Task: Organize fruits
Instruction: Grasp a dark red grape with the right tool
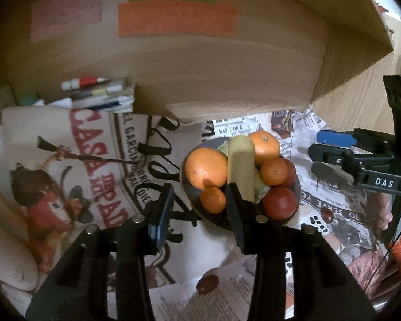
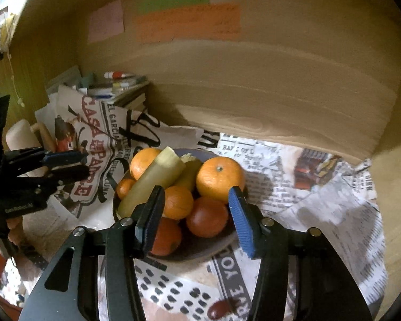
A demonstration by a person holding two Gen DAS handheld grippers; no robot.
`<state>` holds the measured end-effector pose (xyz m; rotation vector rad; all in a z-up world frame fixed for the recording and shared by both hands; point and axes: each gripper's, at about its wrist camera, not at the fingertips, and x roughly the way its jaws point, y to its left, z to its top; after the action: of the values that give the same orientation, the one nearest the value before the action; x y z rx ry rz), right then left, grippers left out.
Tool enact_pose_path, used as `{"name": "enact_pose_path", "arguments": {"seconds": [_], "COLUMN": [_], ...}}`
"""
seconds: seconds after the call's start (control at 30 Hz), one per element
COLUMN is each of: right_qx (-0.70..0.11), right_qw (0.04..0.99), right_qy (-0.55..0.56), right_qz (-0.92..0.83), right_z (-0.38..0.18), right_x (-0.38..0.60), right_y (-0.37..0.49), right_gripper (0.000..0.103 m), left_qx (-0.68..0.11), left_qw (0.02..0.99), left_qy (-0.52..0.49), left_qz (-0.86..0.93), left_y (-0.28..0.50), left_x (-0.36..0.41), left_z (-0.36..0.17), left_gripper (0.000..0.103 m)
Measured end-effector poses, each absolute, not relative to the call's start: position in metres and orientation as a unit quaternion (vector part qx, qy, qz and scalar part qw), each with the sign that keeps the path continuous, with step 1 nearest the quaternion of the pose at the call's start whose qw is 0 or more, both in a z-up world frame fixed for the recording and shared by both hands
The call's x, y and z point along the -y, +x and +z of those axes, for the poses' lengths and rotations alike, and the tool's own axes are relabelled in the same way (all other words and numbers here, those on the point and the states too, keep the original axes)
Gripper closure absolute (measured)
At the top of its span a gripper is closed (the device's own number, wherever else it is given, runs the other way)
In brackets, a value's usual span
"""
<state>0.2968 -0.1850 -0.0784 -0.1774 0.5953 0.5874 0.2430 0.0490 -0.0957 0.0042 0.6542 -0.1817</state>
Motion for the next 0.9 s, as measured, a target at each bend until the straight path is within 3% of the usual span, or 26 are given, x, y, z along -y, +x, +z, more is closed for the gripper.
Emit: {"name": "enact_pose_path", "arguments": {"seconds": [0.17, 0.3, 0.9], "right_qx": [-0.282, -0.281, -0.335], "right_qw": [0.916, 0.918, 0.908], "right_qy": [-0.081, -0.078, -0.067], "right_qz": [0.274, 0.269, 0.242], "right_z": [-0.076, -0.079, -0.133], "right_x": [0.199, 0.209, 0.236], "right_y": [0.279, 0.266, 0.247], "right_gripper": [0.057, 0.056, 0.052], "left_qx": [-0.307, -0.308, -0.398], "left_qw": [0.948, 0.949, 0.914], "left_qy": [0.005, 0.013, 0.018], "left_qz": [-0.08, -0.069, -0.074], "left_y": [0.222, 0.207, 0.192], "left_x": [-0.05, -0.047, -0.042], "left_z": [-0.09, -0.094, -0.155], "left_gripper": [0.055, 0.041, 0.039]}}
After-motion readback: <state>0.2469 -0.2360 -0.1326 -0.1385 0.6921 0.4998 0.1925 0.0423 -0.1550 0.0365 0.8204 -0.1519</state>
